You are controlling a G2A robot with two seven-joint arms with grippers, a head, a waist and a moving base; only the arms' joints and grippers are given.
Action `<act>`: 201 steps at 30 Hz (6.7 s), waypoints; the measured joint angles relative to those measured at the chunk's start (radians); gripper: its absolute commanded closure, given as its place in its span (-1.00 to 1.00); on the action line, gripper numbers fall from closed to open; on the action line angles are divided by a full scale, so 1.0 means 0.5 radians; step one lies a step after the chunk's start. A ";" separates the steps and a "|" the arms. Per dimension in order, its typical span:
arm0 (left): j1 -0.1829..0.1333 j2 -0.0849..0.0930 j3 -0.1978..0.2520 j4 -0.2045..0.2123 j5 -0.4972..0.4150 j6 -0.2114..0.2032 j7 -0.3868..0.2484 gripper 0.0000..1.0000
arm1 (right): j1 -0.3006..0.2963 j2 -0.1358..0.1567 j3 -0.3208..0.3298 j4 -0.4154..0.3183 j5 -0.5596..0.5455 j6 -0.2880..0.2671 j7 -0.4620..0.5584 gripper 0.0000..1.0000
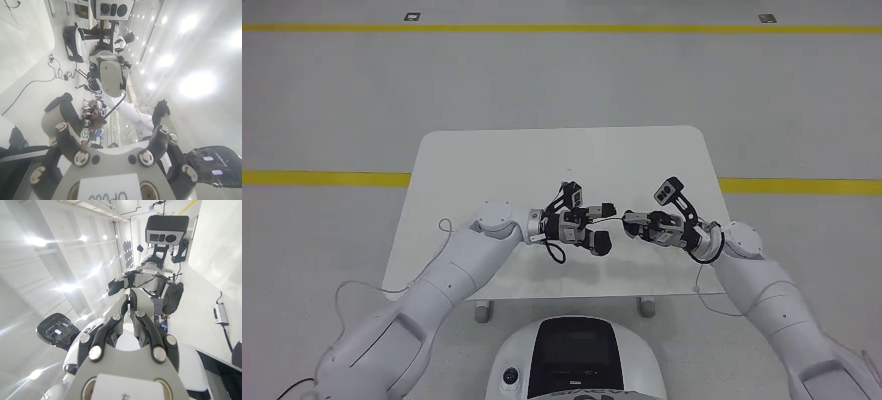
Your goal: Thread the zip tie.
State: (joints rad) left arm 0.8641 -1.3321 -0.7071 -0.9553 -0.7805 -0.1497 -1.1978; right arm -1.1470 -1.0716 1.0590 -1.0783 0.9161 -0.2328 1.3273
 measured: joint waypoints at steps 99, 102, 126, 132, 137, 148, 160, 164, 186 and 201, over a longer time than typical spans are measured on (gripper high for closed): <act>0.177 0.107 -0.131 -0.332 0.367 0.092 0.439 0.96 | -0.067 -0.046 0.114 -0.072 -0.366 0.195 -0.131 1.00; 0.172 0.104 -0.124 -0.324 0.363 0.093 0.438 0.88 | -0.066 -0.048 0.114 -0.068 -0.365 0.198 -0.129 1.00; 0.178 0.111 -0.136 -0.309 0.326 0.057 0.414 1.00 | -0.067 -0.058 0.147 -0.052 -0.332 0.218 -0.167 -1.00; 0.194 0.118 -0.146 -0.315 0.327 0.045 0.414 1.00 | -0.073 -0.060 0.159 -0.050 -0.330 0.220 -0.186 -1.00; 0.211 0.129 -0.167 -0.333 0.333 0.021 0.425 1.00 | -0.079 -0.063 0.169 -0.047 -0.332 0.208 -0.243 -1.00; 0.232 0.157 -0.179 -0.456 0.489 0.055 0.444 1.00 | -0.076 -0.070 0.170 -0.035 -0.353 0.204 -0.295 -1.00; 0.249 0.172 -0.105 -0.546 1.068 -0.135 0.845 1.00 | -0.076 -0.069 0.170 -0.035 -0.352 0.204 -0.294 -1.00; 0.254 0.175 -0.085 -0.555 1.236 -0.190 0.937 1.00 | -0.076 -0.069 0.170 -0.035 -0.352 0.204 -0.294 -1.00; 0.376 0.214 -0.252 -0.618 1.124 -0.380 0.974 1.00 | -0.137 -0.030 0.275 -0.222 -0.574 0.123 -0.470 -1.00; 0.376 0.214 -0.252 -0.617 1.126 -0.381 0.975 1.00 | -0.771 0.198 0.820 -1.516 -2.083 0.898 -0.647 -1.00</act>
State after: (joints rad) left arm 1.0522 -1.2250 -0.8330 -1.2639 -0.2177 -0.3400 -0.7102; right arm -1.5326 -0.9727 1.4689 -1.8365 -0.1251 0.2164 1.0037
